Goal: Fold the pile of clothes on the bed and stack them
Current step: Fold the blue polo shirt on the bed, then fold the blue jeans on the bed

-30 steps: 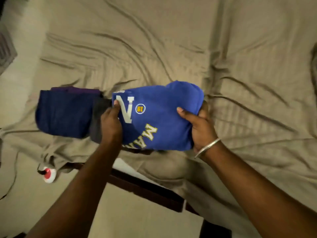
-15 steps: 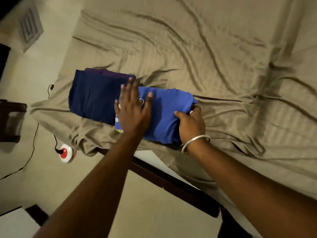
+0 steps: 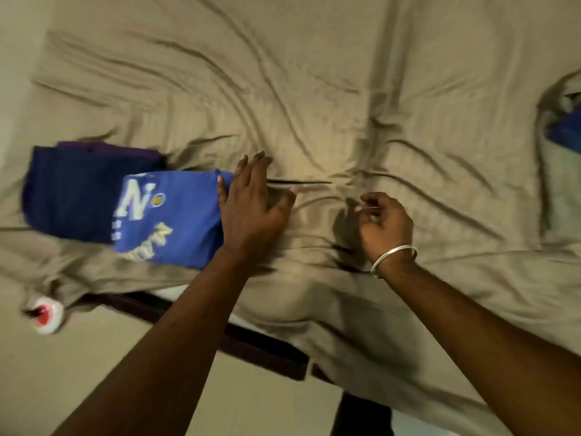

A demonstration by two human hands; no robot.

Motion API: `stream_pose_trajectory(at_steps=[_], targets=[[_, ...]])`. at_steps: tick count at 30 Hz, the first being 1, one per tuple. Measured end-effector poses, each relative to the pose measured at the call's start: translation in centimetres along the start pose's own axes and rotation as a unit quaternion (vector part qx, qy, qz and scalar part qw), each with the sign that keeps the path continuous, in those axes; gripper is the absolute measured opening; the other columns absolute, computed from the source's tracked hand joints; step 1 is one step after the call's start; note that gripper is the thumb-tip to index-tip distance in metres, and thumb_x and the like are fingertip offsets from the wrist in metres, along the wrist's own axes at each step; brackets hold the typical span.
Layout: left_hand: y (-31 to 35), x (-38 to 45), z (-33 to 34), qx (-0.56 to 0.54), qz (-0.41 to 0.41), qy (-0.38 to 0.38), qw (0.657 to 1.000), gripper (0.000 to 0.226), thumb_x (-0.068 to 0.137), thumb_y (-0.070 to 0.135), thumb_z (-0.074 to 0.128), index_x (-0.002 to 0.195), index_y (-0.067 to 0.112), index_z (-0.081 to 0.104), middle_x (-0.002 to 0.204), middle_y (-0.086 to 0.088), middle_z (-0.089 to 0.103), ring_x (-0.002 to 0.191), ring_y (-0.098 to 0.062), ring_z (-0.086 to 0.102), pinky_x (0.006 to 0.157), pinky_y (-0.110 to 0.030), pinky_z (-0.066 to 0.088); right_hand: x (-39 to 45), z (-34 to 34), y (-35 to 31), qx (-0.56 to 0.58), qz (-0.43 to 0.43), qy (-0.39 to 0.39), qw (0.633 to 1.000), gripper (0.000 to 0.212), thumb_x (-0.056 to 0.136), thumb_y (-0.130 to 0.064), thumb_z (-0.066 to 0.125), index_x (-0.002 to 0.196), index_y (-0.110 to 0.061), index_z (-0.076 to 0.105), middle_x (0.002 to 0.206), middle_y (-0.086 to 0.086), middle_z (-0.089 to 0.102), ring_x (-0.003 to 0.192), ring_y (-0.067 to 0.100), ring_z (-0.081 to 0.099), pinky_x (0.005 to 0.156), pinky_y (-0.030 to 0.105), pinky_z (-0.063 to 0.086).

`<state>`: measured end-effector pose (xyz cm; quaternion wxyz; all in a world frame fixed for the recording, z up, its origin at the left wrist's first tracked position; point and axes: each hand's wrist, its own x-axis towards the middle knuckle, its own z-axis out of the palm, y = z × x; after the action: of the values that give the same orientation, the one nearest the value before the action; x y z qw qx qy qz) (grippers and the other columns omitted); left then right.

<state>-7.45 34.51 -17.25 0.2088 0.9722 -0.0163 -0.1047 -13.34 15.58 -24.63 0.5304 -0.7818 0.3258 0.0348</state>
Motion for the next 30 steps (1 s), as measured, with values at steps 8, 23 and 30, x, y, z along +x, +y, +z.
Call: stream_pose_trajectory(at_steps=[8, 23, 30], targets=[[19.8, -1.3, 14.0, -0.13, 0.048, -0.148, 0.979, 0.077, 0.071, 0.022, 0.057, 0.143, 0.044, 0.041, 0.146, 0.006, 0.048, 0.133, -0.023, 0.044, 0.111, -0.042, 0.038, 10.1, -25.9, 9.8, -0.269, 0.015, 0.164, 0.949, 0.041, 0.089, -0.028, 0.06, 0.128, -0.014, 0.059, 0.14, 0.02, 0.046, 0.127, 0.034, 0.046, 0.104, 0.033, 0.035], [38.5, 0.1, 31.6, 0.13, -0.02, -0.198, 0.971, 0.153, 0.054, 0.054, 0.089, 0.134, 0.053, -0.041, 0.162, -0.007, -0.02, 0.144, -0.055, 0.004, 0.109, -0.071, 0.015, 17.2, -44.5, 15.4, -0.311, -0.065, 0.214, 0.924, 0.069, 0.079, -0.029, 0.071, 0.14, -0.021, 0.041, 0.122, 0.02, 0.056, 0.108, 0.04, 0.056, 0.083, 0.045, 0.05], [39.2, 0.6, 31.9, 0.182, -0.031, -0.201, 0.962, 0.153, 0.057, 0.049, 0.09, 0.128, 0.053, -0.046, 0.161, -0.006, -0.025, 0.143, -0.057, 0.004, 0.108, -0.07, 0.02, 26.8, -51.0, 12.0, -0.34, 0.043, 0.107, 0.933, 0.134, 0.061, -0.044, 0.09, 0.152, -0.042, -0.008, 0.147, 0.026, 0.026, 0.123, 0.046, 0.047, 0.094, 0.054, 0.046]])
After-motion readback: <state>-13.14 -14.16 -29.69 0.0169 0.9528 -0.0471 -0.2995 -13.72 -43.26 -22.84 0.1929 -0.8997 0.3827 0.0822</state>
